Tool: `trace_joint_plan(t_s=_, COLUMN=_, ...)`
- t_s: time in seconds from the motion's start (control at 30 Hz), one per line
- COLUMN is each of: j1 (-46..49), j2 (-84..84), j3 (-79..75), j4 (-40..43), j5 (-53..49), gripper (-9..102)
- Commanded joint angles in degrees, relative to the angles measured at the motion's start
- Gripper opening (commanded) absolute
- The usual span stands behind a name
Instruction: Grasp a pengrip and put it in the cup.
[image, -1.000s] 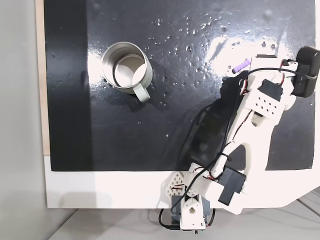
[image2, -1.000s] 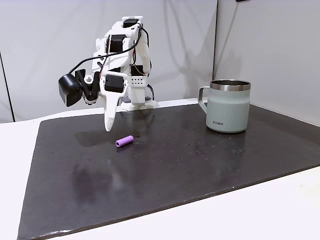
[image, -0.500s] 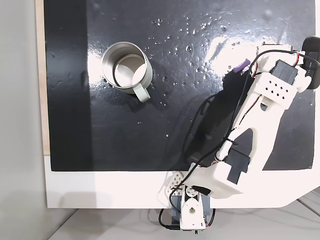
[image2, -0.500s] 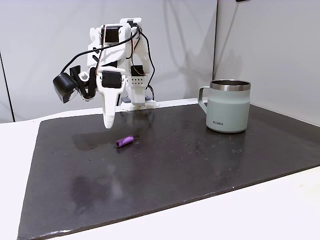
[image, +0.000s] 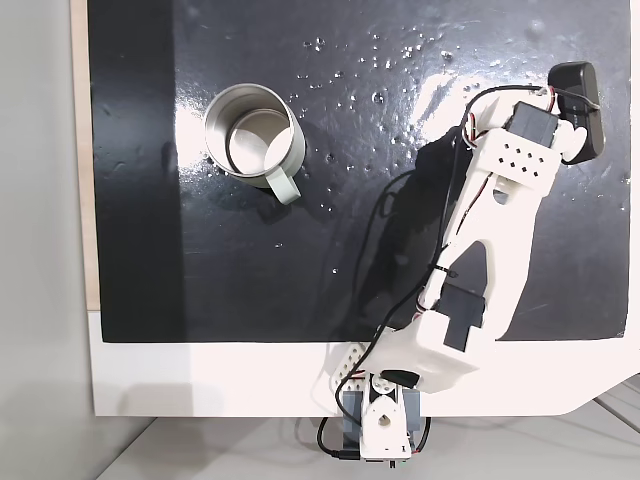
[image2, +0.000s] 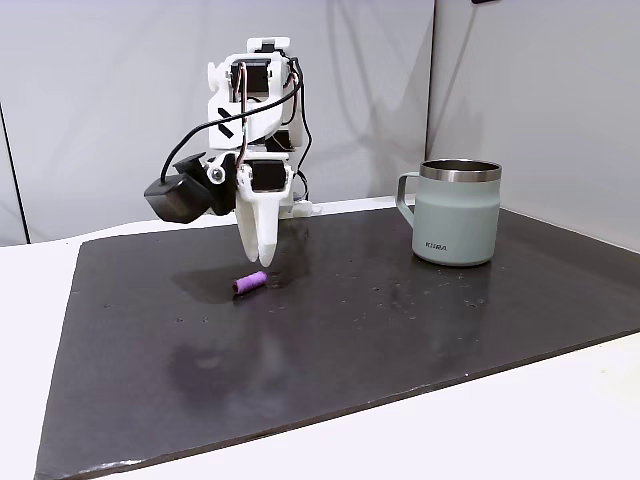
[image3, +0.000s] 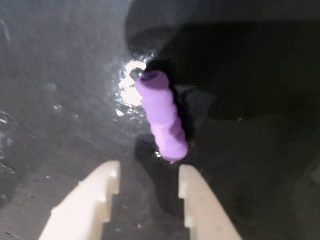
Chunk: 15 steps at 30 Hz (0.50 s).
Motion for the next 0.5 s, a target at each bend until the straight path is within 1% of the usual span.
trace_joint_plan(t_s=0.0, j1=-0.6, j2=0.5, j3=-3.4, j4=1.5, j5=-3.3, gripper=19)
trace_joint_plan(t_s=0.17, j1=-0.1, j2=-0.4, j3=-4.7, j4=2.0, j5=-6.2, gripper=22)
trace_joint_plan(t_s=0.47, j1=2.0, j2=-9.5, j3=-18.1, j4=9.5, j5=-9.0, gripper=24)
